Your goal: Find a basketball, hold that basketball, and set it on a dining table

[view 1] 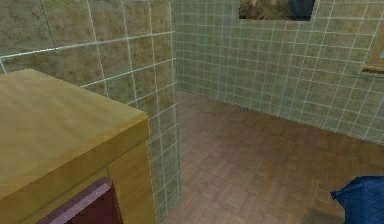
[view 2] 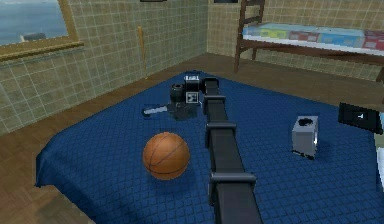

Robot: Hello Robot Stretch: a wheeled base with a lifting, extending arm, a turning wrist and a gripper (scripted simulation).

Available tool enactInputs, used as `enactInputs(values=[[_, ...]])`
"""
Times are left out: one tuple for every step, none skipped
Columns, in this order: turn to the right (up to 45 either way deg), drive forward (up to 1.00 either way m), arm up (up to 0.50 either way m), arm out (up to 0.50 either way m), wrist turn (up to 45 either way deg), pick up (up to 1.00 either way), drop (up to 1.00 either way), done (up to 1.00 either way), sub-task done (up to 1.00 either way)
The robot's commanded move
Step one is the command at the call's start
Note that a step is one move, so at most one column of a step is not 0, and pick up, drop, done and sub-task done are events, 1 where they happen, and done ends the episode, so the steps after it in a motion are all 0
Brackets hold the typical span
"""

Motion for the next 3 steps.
enactInputs(values=[[0.0, 0.00, -0.30, 0.00, 0.0, 0.00, 0.00, 0.00, 0.00], [0.0, 0.00, 0.00, 0.00, 0.0, 1.00, 0.00, 0.00, 0.00], [0.0, 0.00, 0.10, 0.00, 0.0, 0.00, 0.00, 0.00, 0.00]])
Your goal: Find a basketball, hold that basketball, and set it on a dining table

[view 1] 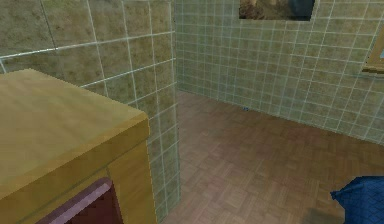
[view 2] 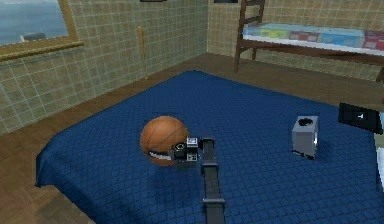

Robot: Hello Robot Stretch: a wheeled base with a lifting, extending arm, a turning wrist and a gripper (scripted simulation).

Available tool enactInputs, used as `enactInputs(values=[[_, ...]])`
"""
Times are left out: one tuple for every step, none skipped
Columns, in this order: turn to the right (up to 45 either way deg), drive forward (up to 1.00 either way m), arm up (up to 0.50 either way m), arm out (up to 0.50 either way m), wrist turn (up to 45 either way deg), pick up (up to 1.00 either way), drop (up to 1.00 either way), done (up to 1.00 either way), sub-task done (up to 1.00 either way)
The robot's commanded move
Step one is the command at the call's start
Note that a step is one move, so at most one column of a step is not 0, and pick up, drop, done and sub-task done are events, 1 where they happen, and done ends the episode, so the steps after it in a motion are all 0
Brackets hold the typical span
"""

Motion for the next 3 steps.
enactInputs(values=[[0.0, 0.00, 0.26, 0.00, 0.0, 0.00, 0.00, 0.00, 0.00], [0.0, 0.00, 0.00, 0.00, -45.0, 0.00, 0.00, 0.00, 0.00], [0.0, 0.00, 0.00, 0.00, -45.0, 0.00, 0.00, 0.00, 0.00]])
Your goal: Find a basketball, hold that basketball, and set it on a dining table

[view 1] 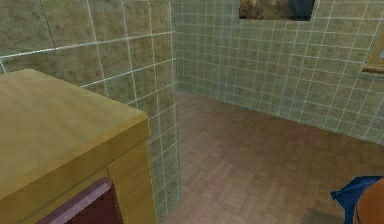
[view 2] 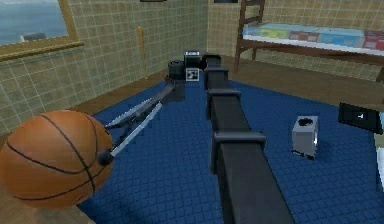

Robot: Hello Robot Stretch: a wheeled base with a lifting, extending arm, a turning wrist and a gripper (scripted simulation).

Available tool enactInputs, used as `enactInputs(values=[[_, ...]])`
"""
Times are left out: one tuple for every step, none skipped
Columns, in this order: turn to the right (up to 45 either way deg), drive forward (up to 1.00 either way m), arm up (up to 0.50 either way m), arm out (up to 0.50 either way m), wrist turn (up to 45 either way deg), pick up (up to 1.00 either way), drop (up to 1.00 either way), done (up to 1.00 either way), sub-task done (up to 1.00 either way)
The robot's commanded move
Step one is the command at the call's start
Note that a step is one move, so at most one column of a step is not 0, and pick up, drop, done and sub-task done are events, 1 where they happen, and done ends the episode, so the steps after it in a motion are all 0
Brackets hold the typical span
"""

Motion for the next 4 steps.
enactInputs(values=[[0.0, 0.00, 0.00, 0.00, -12.0, 0.00, 0.00, 0.00, 0.00], [0.0, 0.00, 0.00, -0.36, 0.0, 0.00, 0.00, 0.00, 0.00], [33.0, 0.00, 0.00, 0.00, 0.0, 0.00, 0.00, 0.00, 0.00], [0.0, 0.30, 0.00, 0.00, 0.0, 0.00, 0.00, 0.00, 0.00]])
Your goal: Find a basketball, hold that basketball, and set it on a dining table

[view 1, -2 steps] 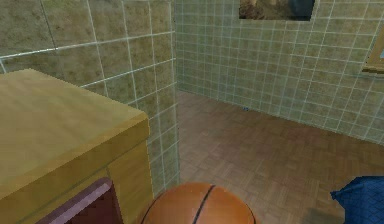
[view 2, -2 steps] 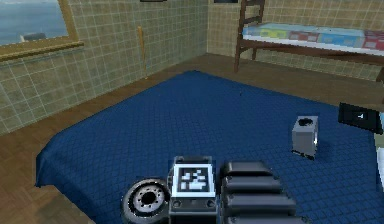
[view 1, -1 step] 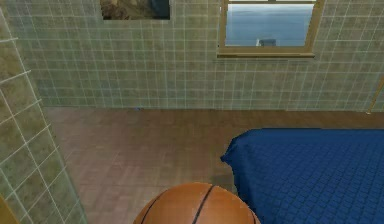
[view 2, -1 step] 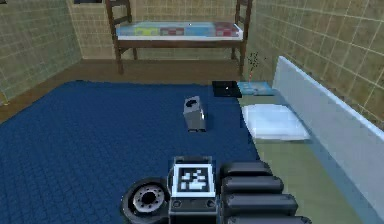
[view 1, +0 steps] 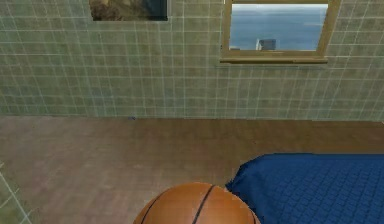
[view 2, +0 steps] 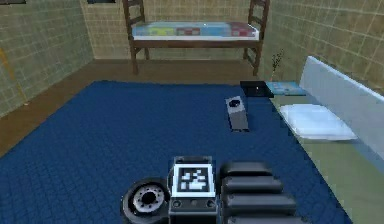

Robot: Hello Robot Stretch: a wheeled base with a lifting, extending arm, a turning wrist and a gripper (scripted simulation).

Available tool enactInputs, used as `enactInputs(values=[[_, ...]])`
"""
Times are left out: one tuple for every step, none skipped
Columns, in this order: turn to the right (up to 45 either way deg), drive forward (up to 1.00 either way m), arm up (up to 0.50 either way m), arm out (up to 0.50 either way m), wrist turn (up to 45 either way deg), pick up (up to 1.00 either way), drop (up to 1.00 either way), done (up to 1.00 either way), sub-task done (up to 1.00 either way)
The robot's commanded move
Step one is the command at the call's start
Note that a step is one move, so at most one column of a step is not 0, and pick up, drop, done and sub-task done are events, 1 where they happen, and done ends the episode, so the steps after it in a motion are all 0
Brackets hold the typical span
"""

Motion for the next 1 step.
enactInputs(values=[[-27.0, 0.00, 0.00, 0.00, 0.0, 0.00, 0.00, 0.00, 0.00]])
